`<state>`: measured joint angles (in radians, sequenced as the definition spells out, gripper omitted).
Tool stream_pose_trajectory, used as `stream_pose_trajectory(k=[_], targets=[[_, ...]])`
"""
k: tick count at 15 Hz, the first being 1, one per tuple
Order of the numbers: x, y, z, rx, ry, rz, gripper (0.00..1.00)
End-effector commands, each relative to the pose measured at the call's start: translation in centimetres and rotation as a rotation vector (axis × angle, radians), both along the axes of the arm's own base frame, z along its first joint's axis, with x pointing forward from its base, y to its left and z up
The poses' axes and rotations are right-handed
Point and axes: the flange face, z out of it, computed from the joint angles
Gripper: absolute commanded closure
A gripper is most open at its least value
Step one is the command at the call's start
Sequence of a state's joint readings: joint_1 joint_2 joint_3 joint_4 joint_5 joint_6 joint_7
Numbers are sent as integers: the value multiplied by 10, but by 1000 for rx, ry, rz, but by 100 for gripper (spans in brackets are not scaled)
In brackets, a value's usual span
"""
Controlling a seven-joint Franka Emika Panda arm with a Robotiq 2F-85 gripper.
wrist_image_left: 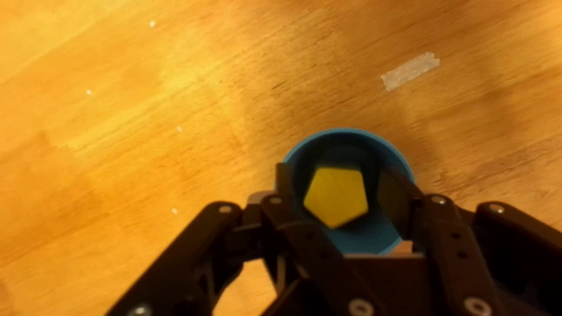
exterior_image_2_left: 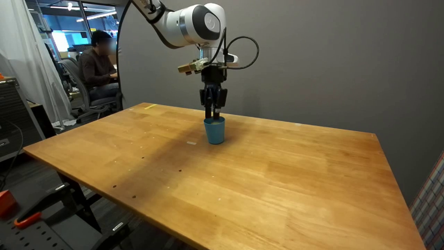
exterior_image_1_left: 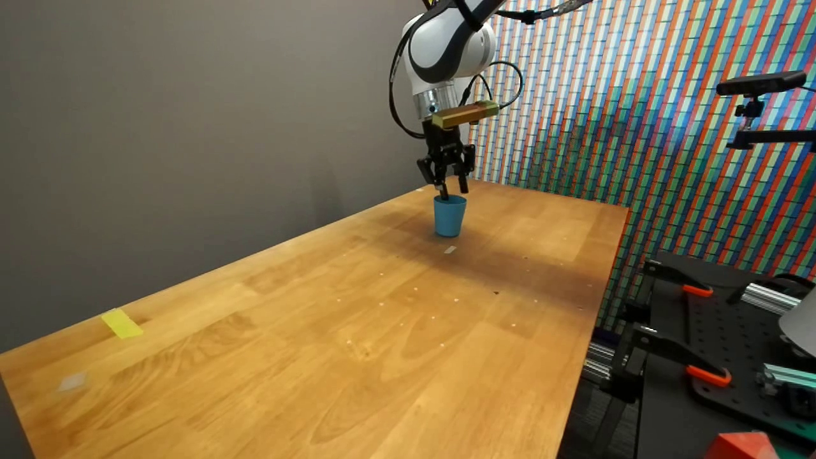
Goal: Pick up the yellow block and put it inside the cup
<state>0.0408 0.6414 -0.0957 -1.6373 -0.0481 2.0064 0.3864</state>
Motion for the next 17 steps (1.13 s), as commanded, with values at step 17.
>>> stream_pose_trajectory(k=[17], targets=[[-48, 27, 219, -67, -322, 352, 0]])
